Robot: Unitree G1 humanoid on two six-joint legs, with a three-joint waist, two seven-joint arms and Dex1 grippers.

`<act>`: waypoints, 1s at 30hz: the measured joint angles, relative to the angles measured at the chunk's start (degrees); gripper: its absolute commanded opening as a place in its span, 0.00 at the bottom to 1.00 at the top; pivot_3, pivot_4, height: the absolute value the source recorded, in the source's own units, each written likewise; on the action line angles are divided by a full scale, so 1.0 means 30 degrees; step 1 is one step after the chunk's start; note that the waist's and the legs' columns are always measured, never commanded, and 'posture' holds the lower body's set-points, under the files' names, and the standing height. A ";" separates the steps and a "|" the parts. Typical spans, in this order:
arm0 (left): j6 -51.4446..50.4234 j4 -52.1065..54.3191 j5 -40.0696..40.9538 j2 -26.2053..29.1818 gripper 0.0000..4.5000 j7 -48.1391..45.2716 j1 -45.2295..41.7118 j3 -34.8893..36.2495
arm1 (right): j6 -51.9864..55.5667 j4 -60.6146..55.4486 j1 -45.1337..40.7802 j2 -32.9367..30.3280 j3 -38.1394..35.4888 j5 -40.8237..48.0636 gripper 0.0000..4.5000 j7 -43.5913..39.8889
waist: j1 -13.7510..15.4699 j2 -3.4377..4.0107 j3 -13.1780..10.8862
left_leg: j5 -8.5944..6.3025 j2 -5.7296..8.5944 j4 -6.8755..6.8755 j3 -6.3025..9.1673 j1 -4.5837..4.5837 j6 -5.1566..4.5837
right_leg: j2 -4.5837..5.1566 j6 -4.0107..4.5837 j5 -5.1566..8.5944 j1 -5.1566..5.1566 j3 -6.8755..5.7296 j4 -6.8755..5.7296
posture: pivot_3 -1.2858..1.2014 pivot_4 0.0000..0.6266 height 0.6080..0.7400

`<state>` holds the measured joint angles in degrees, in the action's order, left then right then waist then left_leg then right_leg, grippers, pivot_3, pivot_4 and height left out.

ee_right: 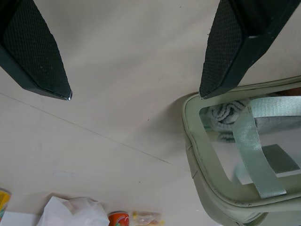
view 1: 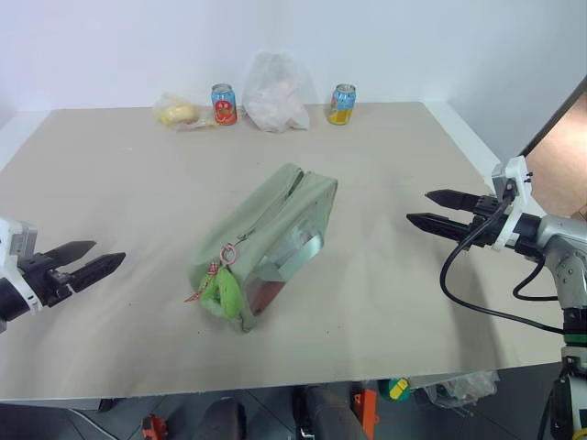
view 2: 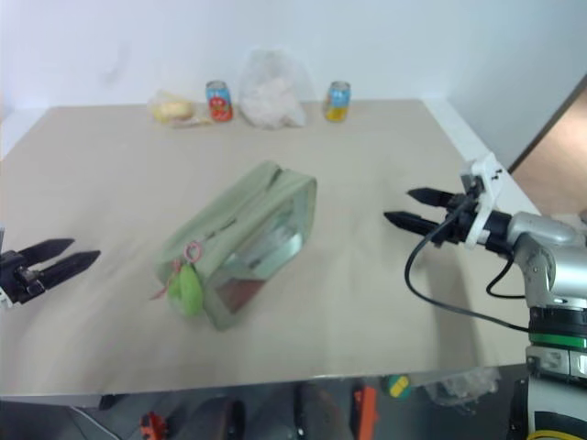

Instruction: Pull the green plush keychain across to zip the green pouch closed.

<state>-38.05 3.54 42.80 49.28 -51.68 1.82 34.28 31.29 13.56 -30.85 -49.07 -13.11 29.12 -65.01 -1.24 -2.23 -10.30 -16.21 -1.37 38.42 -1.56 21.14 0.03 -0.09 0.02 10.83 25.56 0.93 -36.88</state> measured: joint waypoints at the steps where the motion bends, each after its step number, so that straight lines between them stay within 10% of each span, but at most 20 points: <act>1: 0.0000 0.0000 0.0001 -0.0001 1.00 0.0004 -0.0001 0.0000 | 0.0000 0.0000 0.0000 0.0000 0.0000 -0.0001 1.00 0.0000 | 0.0000 0.0000 0.0000 | 0.0000 0.0000 0.0000 -0.0001 -0.0001 0.0000 | 0.0000 0.0000 -0.0001 0.0000 0.0001 0.0000 | 0.52 0.24 1.00; 16: -0.1728 0.4859 0.4281 0.1356 1.00 -0.3098 -0.6828 -0.2630 | -0.2087 -0.3000 -0.6817 0.0236 0.5978 -0.1563 1.00 -0.5097 | -0.0157 0.0008 -0.0044 | -0.0032 -0.0071 0.0031 -0.0006 0.0036 0.0102 | -0.0180 0.0049 -0.0014 0.0070 0.0027 -0.0019 | 0.52 0.24 1.00; 27: -0.0880 0.5289 0.4501 0.0448 1.00 -0.3282 -0.7390 -0.3554 | -0.7798 0.1305 -1.0532 0.4100 1.0408 -0.5888 1.00 -0.7046 | -0.0150 0.0008 -0.0044 | -0.0027 -0.0108 0.0034 -0.0003 0.0079 0.0111 | -0.0210 0.0237 -0.0046 0.0140 0.0016 -0.0075 | 0.52 0.24 1.00; 30: -0.0802 0.5660 0.4735 0.0314 1.00 -0.3023 -0.6851 -0.3276 | -0.8652 0.2265 -1.0736 0.4509 1.0602 -0.6351 0.81 -0.7202 | -0.0137 0.0008 -0.0044 | -0.0025 -0.0113 0.0034 0.0003 0.0102 0.0115 | -0.0189 0.0253 -0.0055 0.0155 0.0013 -0.0076 | 0.52 0.24 1.00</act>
<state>-40.46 20.52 57.00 50.22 -60.74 -18.74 24.45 5.33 20.35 -63.06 -35.55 18.69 10.07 -86.62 -1.65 -2.21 -10.43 -16.29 -1.71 38.52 -1.55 21.45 0.38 -0.65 0.78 10.67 26.02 0.97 -37.11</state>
